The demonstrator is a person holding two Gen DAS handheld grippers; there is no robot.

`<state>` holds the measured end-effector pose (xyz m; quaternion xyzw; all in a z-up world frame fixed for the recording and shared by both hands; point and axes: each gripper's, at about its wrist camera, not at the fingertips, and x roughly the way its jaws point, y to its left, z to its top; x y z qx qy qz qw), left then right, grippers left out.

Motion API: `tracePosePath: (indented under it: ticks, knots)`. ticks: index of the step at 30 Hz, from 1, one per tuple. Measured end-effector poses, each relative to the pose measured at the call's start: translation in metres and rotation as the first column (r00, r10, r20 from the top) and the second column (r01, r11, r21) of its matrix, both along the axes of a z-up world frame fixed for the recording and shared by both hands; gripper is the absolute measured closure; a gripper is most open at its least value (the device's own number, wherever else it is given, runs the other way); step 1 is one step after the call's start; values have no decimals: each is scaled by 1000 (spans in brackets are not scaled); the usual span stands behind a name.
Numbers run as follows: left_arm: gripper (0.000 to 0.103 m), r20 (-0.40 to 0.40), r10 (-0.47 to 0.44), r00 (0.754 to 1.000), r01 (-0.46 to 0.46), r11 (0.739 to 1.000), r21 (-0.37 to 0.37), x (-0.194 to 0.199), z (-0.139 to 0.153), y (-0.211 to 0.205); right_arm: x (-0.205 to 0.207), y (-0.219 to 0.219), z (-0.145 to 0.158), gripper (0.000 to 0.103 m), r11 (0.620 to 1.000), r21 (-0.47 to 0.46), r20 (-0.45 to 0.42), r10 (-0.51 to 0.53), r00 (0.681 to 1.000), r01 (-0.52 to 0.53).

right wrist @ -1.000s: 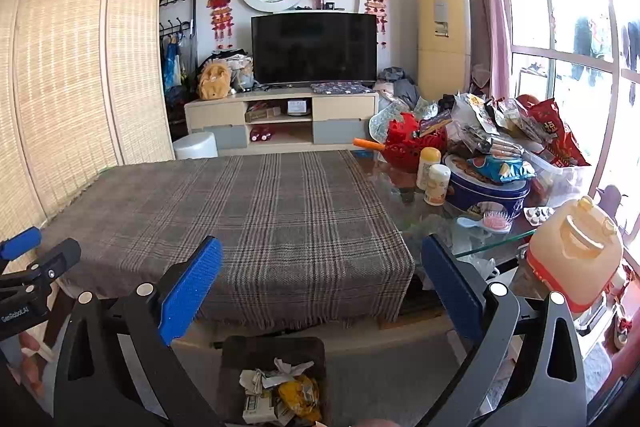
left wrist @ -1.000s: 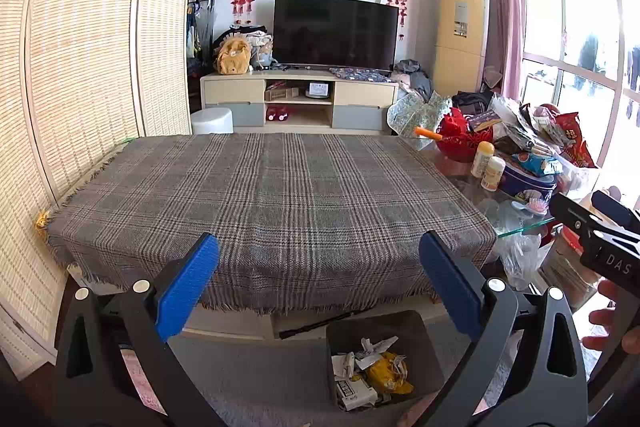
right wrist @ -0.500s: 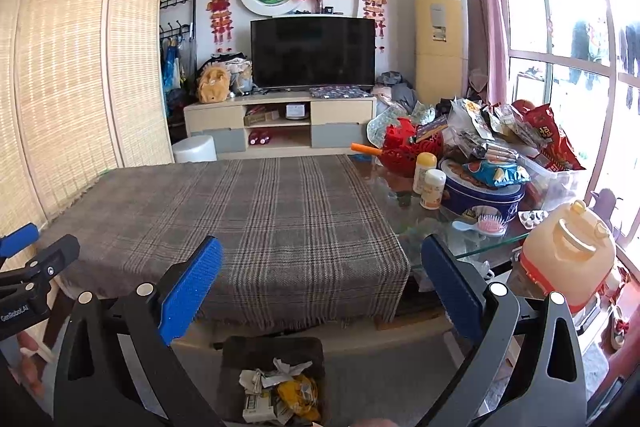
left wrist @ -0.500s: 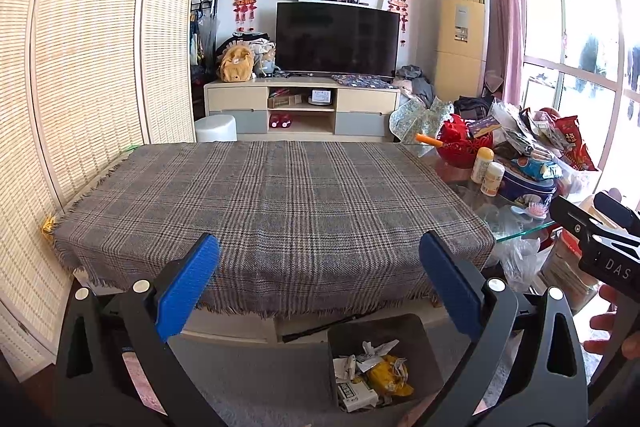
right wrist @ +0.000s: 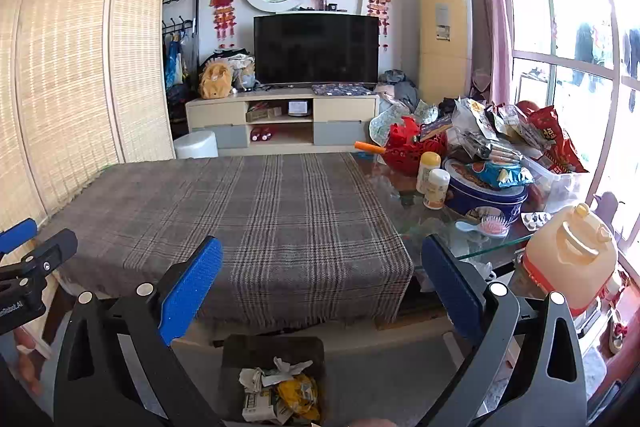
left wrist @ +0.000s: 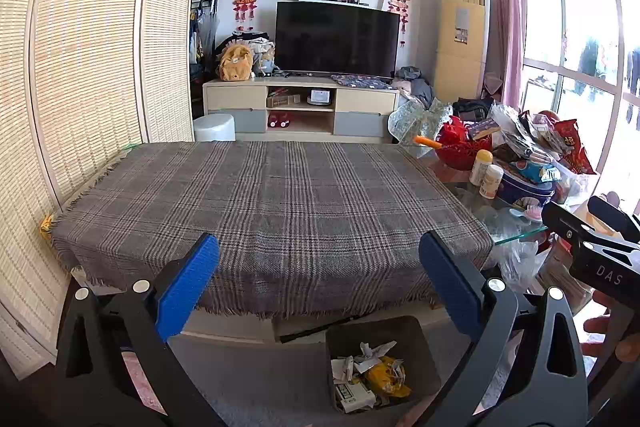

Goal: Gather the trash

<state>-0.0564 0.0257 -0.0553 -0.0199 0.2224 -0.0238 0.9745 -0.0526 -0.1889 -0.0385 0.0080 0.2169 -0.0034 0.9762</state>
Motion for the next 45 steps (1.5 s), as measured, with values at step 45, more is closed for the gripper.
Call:
tracePosePath:
  ticks: [45]
  knots:
    - [8, -16, 9, 1000, -10, 1000, -15, 1, -3, -3, 10, -3, -10, 3, 1000, 10, -44, 5, 999, -5]
